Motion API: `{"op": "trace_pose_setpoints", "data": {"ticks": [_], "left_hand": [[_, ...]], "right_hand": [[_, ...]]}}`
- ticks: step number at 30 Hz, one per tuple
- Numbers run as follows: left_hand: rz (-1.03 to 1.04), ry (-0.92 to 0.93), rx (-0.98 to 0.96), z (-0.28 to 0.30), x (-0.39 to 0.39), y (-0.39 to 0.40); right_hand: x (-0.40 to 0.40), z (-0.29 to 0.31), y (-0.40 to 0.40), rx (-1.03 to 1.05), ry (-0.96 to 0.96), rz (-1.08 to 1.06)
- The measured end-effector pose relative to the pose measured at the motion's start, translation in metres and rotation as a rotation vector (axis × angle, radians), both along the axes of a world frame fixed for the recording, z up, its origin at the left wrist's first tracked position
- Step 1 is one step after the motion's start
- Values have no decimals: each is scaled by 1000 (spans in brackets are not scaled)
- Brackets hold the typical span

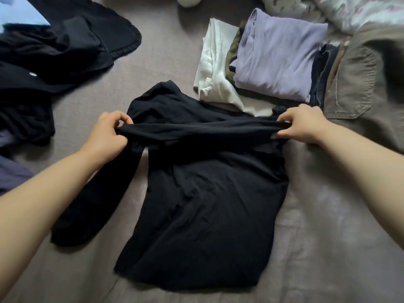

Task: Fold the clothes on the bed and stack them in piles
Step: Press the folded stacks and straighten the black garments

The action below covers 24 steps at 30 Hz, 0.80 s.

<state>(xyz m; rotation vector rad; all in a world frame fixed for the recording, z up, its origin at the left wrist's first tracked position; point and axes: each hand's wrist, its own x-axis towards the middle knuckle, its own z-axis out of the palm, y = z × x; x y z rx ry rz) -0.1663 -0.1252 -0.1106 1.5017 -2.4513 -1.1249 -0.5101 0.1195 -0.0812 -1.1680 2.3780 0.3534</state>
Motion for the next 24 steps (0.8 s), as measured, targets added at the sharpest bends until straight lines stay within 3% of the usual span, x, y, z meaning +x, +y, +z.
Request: {"op": "trace_pose_setpoints", "data": {"ticks": [4, 6, 8, 11, 13, 16, 19, 21, 24], "left_hand": [[26, 33, 188, -1, -7, -16], [89, 86, 340, 1, -13, -11], [5, 34, 234, -4, -13, -6], [-104, -179, -139, -13, -9, -1], [-99, -87, -225, -12, -13, 1], [130, 277, 35, 5, -29, 1], [426, 466, 180, 17, -39, -11], [488, 472, 167, 23, -43, -15], [392, 304, 53, 18, -45, -14]], "right_hand": [[-13, 11, 13, -82, -265, -115], [-11, 7, 16, -186, -285, -169], [-7, -1, 18, -300, -168, -142], [-2, -14, 17, -446, -129, -158], [2, -13, 14, -563, -315, -307], [3, -7, 14, -656, -397, -407], [1, -3, 17, -669, -373, -396], [3, -2, 18, -663, -367, -380], [5, -7, 21, -612, -285, -335]]}}
